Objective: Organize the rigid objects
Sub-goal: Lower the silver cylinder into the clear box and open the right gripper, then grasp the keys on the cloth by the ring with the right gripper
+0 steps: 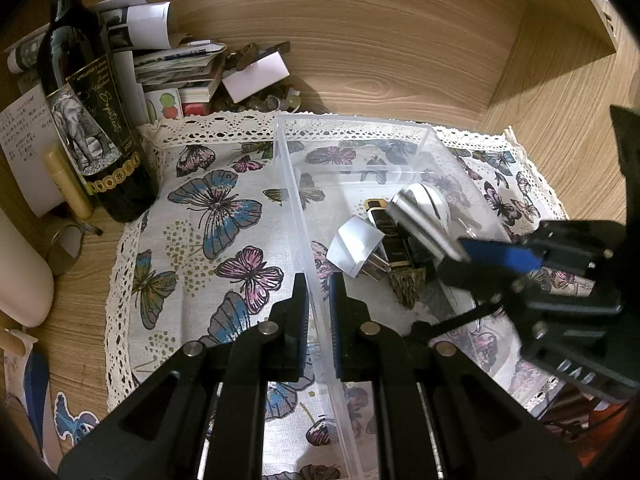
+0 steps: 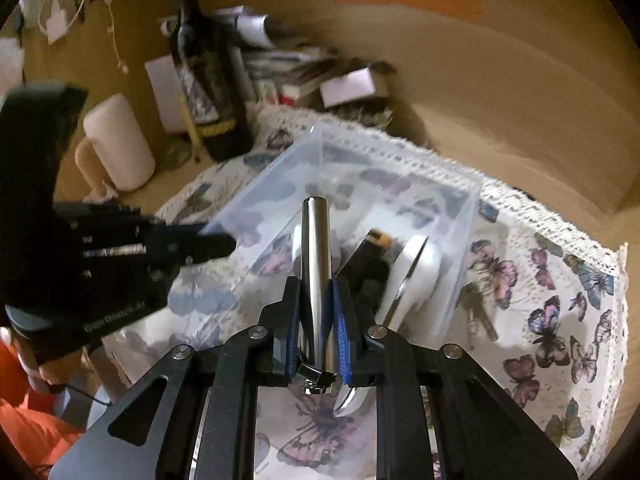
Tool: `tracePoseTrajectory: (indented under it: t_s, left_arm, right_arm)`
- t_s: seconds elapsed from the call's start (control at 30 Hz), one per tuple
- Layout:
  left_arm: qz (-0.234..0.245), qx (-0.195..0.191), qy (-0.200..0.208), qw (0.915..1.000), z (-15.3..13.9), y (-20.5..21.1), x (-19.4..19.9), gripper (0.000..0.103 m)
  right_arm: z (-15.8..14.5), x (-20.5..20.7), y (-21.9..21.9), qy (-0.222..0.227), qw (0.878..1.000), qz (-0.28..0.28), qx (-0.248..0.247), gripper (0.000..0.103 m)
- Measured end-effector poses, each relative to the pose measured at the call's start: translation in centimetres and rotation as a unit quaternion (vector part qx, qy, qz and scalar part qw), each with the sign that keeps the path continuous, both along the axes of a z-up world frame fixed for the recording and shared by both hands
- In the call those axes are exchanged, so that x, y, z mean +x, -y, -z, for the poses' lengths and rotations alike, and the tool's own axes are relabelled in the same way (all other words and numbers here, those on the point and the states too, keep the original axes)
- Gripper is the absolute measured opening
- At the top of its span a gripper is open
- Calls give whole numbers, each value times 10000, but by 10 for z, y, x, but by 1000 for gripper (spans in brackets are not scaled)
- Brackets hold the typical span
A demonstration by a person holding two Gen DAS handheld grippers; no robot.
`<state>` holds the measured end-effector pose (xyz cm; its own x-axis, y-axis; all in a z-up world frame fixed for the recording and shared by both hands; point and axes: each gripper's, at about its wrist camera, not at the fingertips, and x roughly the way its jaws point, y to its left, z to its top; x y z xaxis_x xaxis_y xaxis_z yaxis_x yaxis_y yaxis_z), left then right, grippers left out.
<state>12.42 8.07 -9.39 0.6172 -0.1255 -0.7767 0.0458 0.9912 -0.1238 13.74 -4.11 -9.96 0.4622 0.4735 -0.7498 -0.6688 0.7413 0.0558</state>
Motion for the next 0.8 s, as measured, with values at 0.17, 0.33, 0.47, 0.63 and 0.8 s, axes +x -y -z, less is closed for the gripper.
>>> tracePoseTrajectory:
  t_s: [0.17, 0.33, 0.47, 0.63, 0.8]
  left_arm:
    - [3, -4, -5, 10000, 0, 0, 0, 9]
    - [9, 4, -8, 10000, 0, 0, 0, 9]
    - [9, 3, -6, 10000, 0, 0, 0, 9]
    - [9, 4, -6, 10000, 0, 0, 0, 9]
    - [10, 3, -7, 10000, 0, 0, 0, 9]
  right_arm:
    - [7, 2, -2, -59, 9999, 9, -153, 15]
    - [-2, 6, 8, 13, 9998, 172, -35, 16]
    - [-15, 11, 24, 151, 9988, 447, 136, 21]
    - [-27, 19, 47, 309, 9955, 849, 286, 27]
    - [-37, 34, 78, 477, 9882, 1416, 344, 30]
